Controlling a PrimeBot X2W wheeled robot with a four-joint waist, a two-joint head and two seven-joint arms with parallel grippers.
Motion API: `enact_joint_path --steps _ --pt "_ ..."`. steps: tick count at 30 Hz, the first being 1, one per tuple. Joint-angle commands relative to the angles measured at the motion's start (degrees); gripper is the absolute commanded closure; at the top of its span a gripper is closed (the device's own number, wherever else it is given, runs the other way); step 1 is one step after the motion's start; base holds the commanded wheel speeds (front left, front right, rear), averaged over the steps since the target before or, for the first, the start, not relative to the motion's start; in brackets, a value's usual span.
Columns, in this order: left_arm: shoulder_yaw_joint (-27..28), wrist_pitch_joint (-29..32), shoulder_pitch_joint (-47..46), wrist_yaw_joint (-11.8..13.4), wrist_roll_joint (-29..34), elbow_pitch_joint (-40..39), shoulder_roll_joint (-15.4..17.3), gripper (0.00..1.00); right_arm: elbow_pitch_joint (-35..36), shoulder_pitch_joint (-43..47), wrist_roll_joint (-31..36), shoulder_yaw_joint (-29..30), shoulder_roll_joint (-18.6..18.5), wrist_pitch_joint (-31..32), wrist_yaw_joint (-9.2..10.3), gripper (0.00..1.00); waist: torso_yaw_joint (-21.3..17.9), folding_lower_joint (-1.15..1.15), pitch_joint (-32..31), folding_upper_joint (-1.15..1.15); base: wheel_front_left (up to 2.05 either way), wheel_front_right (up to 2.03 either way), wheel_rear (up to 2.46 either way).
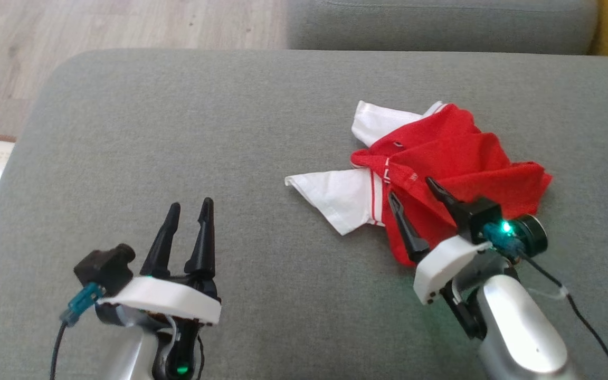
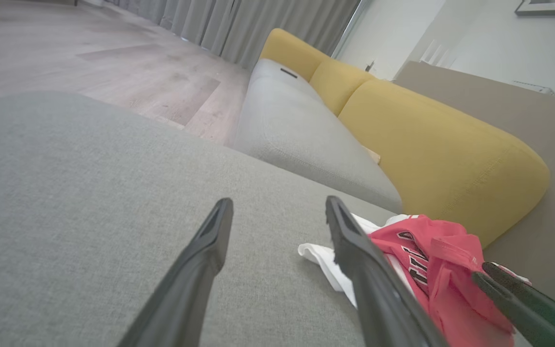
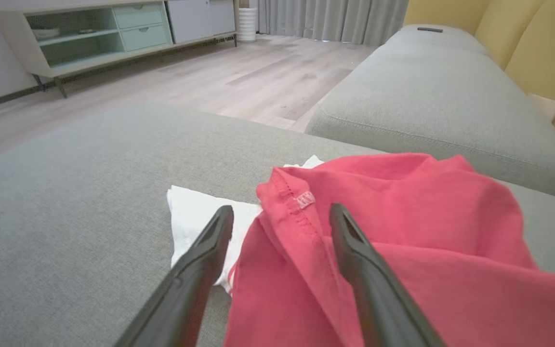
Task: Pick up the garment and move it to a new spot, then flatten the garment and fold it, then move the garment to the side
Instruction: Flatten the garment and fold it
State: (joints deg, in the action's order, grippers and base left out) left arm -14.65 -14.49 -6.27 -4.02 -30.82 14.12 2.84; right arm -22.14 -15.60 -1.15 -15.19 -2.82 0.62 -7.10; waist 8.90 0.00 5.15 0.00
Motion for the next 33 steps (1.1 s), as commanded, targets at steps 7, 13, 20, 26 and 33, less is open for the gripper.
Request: enact_joint_path --steps 7,13,20,26,33 --pt "1.16 -0.51 -2.68 0.78 -0.69 -2.18 0.05 0.00 -5.37 -6.54 1.04 -0.76 -0.13 -0.26 -0.39 1.00 0.33 0.00 0.30 0.00 0.00 0.00 0.00" --pt "2.03 -0.51 -2.12 1.11 -0.50 -2.65 0.04 0.00 -4.57 -6.69 -1.79 0.21 -0.08 -5.29 -0.39 1.00 -2.49 0.00 0.29 0.00 0.00 0.00 0.00" --pt "3.89 -0.51 -1.61 0.74 0.23 -2.58 0.04 0.00 3.71 -0.05 -5.35 7.06 -0.07 -7.72 -0.39 1.00 -8.13 0.00 0.02 0.00 0.00 0.00 0.00" --pt "4.65 -0.51 -2.01 0.46 0.58 -2.88 0.04 0.00 13.07 9.02 -7.27 18.54 -0.07 -5.53 -0.39 1.00 -13.45 0.00 -0.01 0.00 0.00 0.00 0.00" --pt "3.46 -0.51 -2.95 0.44 0.04 -2.51 0.04 0.00 14.58 13.80 -6.67 30.78 -0.06 -2.65 -0.39 1.00 -15.57 0.00 0.15 0.00 0.00 0.00 0.00"
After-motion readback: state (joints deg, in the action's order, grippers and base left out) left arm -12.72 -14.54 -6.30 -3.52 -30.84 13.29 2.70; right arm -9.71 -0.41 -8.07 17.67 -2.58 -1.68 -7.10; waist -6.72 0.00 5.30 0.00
